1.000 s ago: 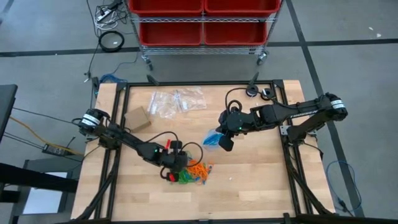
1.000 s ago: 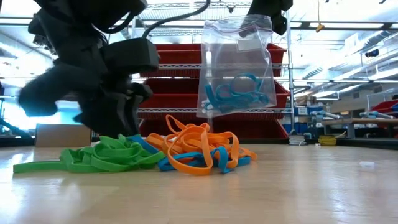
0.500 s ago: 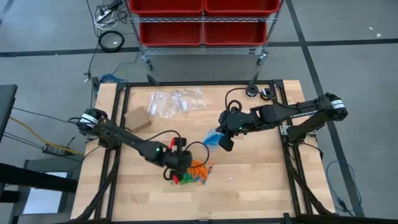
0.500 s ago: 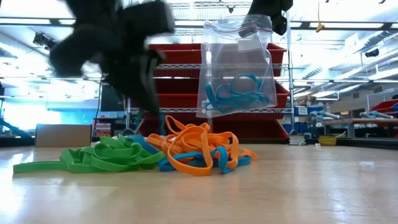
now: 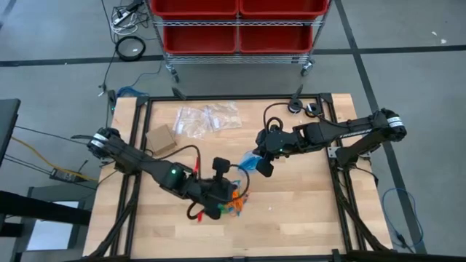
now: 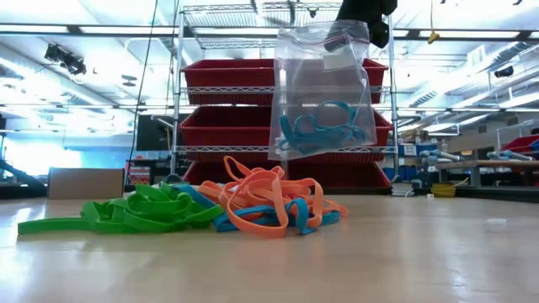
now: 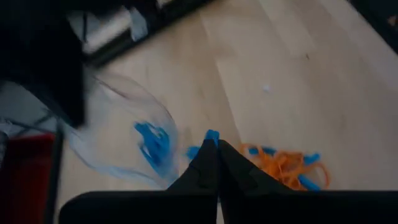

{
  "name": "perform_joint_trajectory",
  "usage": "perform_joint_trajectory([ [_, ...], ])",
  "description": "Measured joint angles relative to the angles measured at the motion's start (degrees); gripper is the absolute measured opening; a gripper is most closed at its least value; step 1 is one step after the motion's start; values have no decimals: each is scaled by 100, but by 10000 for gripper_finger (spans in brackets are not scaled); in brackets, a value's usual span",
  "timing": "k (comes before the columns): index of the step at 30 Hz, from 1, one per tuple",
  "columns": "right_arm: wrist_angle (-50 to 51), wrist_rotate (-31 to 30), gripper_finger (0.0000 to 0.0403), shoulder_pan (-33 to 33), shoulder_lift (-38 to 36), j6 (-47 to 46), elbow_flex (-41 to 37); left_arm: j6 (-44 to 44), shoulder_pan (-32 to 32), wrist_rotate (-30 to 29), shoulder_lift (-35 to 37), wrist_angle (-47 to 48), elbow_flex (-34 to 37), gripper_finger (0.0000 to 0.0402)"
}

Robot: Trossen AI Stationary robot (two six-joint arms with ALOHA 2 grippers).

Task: Sort rubber bands
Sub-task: Put the blue rubber band into the transparent zip bag

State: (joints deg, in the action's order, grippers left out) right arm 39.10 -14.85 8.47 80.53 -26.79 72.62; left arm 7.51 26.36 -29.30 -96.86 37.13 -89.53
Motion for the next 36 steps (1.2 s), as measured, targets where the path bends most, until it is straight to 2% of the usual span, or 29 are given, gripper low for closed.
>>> perform_joint_trajectory([
  [9, -29, 0, 0, 0, 0, 0, 0, 459, -333, -81, 0, -263, -197, 0],
  [13, -38, 0, 0, 0, 0, 0, 0, 463, -620, 334, 0, -388, -196, 0],
  [17, -47, 0, 0, 0, 0, 0, 0, 463, -856, 410, -27, -493, -195, 1],
  [20, -53, 0, 0, 0, 0, 0, 0, 448, -1032, 793, -95, -606, -145, 2],
  [27, -74, 0, 0, 2, 0, 13, 0, 292, -1261, 922, -303, -787, 76, 5],
  [31, -66, 0, 0, 2, 0, 35, 0, 285, -1265, 1041, -361, -980, 87, 27],
  [36, -40, 2, 0, 2, 0, 35, 0, 277, -1240, 1040, -334, -1131, 84, 82],
])
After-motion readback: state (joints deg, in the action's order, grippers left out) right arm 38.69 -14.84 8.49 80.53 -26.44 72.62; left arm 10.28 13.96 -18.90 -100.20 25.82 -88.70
